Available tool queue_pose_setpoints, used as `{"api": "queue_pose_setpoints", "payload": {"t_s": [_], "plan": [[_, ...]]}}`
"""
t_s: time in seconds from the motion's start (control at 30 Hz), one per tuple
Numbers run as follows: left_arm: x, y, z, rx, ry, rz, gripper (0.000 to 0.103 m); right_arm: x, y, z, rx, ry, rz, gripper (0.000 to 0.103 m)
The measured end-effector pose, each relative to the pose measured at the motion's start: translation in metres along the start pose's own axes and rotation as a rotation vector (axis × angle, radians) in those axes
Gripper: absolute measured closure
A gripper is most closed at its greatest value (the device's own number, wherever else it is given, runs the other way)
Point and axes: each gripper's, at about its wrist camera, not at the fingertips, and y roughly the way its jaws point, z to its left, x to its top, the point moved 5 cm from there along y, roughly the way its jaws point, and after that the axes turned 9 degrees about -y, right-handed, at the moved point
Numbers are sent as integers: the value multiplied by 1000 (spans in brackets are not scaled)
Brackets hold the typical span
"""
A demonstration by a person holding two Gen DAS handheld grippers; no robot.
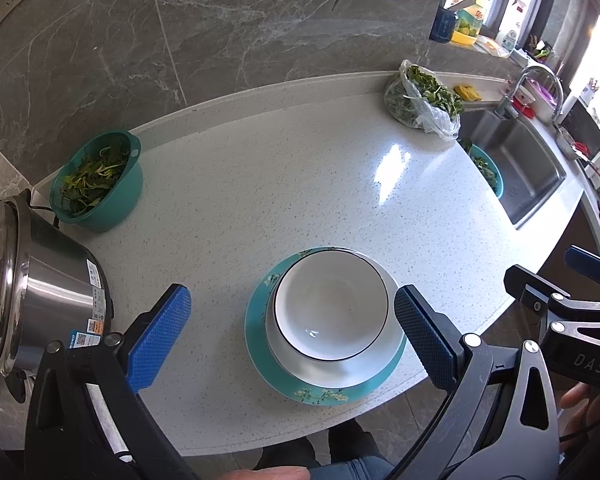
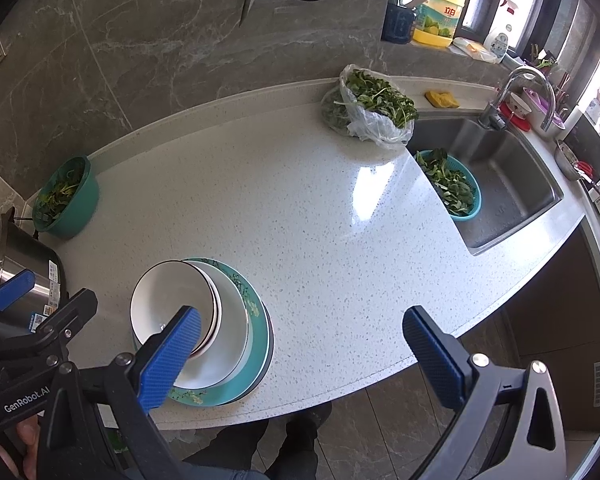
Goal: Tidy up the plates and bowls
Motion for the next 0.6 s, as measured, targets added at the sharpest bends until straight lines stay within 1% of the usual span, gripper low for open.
{"api": "queue_pose_setpoints", "payload": {"t_s": [0.2,0.4,0.6], "plan": [[-3,14,1,14,-1,-14,0,-2,7,2,5,1,13,0],[-11,44,10,38,-10,20,0,-5,25,3,15,7,39,0],[-11,63,18,45,-20,27,0,-10,40,7,31,8,61,0]]}}
